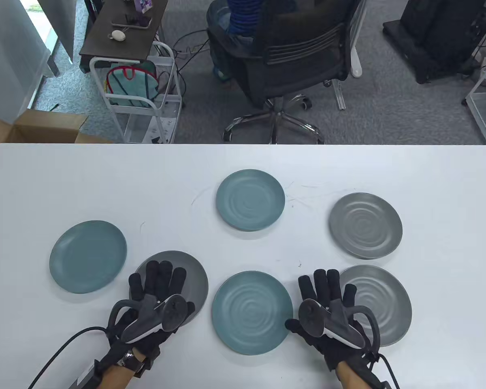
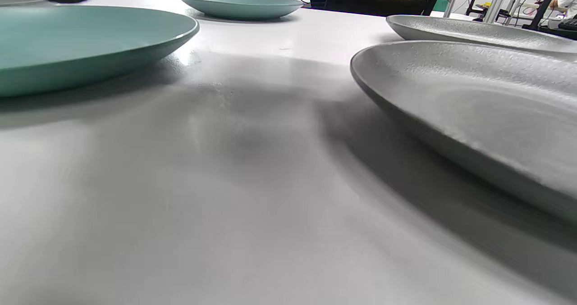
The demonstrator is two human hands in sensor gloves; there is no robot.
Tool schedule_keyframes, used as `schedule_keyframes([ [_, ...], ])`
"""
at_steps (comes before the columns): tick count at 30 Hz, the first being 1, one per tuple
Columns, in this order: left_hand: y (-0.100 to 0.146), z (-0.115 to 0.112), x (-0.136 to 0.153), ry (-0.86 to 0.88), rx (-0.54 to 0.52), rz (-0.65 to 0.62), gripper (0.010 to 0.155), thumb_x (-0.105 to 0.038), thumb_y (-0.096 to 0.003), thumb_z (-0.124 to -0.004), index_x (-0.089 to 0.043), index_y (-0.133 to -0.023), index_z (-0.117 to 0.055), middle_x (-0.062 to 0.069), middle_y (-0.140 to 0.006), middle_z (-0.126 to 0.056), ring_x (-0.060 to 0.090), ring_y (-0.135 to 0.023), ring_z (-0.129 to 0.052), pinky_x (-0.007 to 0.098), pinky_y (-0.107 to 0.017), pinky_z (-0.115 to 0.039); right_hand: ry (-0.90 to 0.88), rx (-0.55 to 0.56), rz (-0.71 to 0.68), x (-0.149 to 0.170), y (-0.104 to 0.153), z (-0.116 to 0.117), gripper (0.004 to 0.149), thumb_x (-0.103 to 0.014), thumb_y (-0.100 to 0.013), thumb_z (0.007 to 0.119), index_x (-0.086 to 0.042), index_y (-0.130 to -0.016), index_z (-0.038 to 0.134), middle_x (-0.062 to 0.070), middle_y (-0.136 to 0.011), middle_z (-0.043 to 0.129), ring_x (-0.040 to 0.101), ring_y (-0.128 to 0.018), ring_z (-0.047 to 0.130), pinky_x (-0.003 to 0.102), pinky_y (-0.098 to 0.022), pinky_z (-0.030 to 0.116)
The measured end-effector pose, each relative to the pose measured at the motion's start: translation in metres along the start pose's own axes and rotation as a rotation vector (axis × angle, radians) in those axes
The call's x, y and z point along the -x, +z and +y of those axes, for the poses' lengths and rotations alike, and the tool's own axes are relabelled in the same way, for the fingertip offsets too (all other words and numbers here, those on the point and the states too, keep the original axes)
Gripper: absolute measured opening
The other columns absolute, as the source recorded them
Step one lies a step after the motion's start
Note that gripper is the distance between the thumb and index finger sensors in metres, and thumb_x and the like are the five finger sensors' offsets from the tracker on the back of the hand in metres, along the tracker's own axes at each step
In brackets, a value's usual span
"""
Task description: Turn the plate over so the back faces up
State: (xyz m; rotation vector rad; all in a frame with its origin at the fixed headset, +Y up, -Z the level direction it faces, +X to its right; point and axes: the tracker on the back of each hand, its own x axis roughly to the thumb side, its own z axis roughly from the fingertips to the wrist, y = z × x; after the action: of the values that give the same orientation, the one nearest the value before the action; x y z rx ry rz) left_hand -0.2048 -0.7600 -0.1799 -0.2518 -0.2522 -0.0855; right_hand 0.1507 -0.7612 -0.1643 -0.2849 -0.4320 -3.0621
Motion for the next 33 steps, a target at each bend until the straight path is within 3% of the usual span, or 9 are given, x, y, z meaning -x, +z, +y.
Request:
schedule_keyframes([
  [33, -0.0037, 0.0024, 0.0025, 0.027, 0.016, 0.023, 0.083, -0.067, -0.0562, -0.050, -0.021, -0.121, -0.028, 0.019, -0.122, -0.025, 0.050, -0.116, -0.029, 0.073, -0.076, -0.034, -0.037, -0.013, -0.020, 0.0002, -0.0012, 0.0021, 0.097, -0.071, -0.045, 0.059, -0.018, -0.114, 0.016, 0.022, -0.119, 0.014, 0.047, -0.108, 0.012, 0.073, -0.074, 0.025],
])
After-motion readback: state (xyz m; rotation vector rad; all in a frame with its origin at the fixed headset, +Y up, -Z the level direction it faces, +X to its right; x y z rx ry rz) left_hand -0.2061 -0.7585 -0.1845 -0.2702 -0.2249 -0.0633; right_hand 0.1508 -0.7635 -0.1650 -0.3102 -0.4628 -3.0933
